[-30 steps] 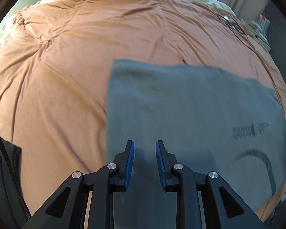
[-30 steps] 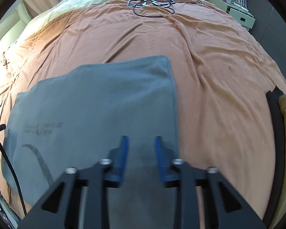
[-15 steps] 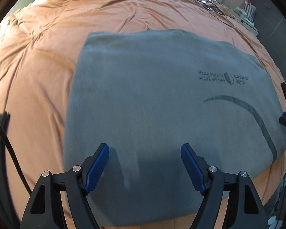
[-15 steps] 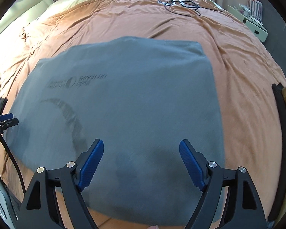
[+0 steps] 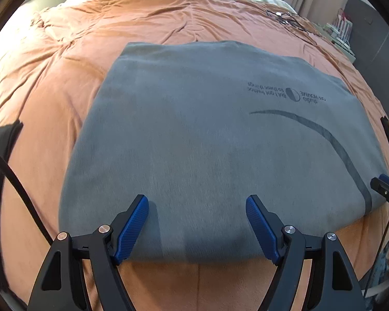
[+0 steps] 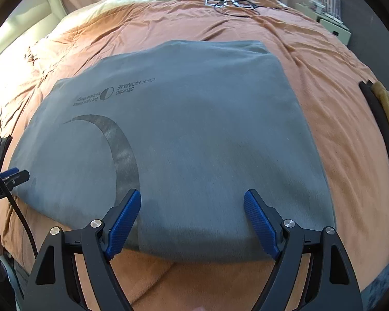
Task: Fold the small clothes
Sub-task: 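Move both tools toward the side edge of the folded shirt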
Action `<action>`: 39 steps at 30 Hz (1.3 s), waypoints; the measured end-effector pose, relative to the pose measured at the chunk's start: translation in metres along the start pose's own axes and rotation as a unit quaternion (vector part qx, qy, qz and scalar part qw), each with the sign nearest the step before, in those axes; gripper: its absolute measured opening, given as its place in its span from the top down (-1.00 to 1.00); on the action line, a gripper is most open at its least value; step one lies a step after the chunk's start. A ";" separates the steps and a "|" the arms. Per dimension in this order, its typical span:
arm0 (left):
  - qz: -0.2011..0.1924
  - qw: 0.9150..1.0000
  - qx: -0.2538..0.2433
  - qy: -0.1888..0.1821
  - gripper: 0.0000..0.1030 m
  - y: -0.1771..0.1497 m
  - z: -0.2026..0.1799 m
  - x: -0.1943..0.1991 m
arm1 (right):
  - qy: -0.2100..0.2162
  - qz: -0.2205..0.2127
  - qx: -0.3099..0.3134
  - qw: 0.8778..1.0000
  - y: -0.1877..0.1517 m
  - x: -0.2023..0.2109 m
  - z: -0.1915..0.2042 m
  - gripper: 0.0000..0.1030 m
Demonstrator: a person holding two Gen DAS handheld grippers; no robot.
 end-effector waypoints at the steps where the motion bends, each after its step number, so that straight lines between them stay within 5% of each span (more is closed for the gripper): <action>1: -0.002 1.000 0.004 0.000 -0.53 -0.003 -0.001 0.000 | 0.000 -0.001 -0.001 1.000 -0.003 0.000 -0.001 -0.57; 11: 0.003 1.000 -0.001 0.023 -0.53 -0.036 0.001 -0.015 | -0.024 -0.004 0.018 1.000 -0.047 0.000 -0.008 -0.57; 19: -0.004 0.999 -0.009 0.036 -0.51 -0.042 0.001 -0.009 | -0.041 0.012 0.007 0.999 -0.045 0.010 -0.002 -0.57; 28: -0.034 0.997 0.062 0.037 -0.15 -0.053 0.057 0.026 | 0.027 -0.008 0.028 0.999 -0.037 0.027 0.046 -0.57; 37: 0.010 0.995 0.080 0.052 -0.10 -0.068 0.091 0.017 | 0.053 0.007 0.084 0.995 -0.043 0.009 0.105 -0.11; 39: 0.013 0.995 0.090 0.046 -0.10 -0.073 0.099 0.018 | 0.055 0.015 0.094 0.994 -0.046 0.005 0.116 0.12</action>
Point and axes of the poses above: each gripper's, at about its wrist camera, not at the fingertips, and x roughly against the way its jaws point, z to its left, y to its top, the point moved 4 cm from there along -x, roughly the way its jaws point, and after that the axes turned 9 degrees about -x, right-handed, at the moved point
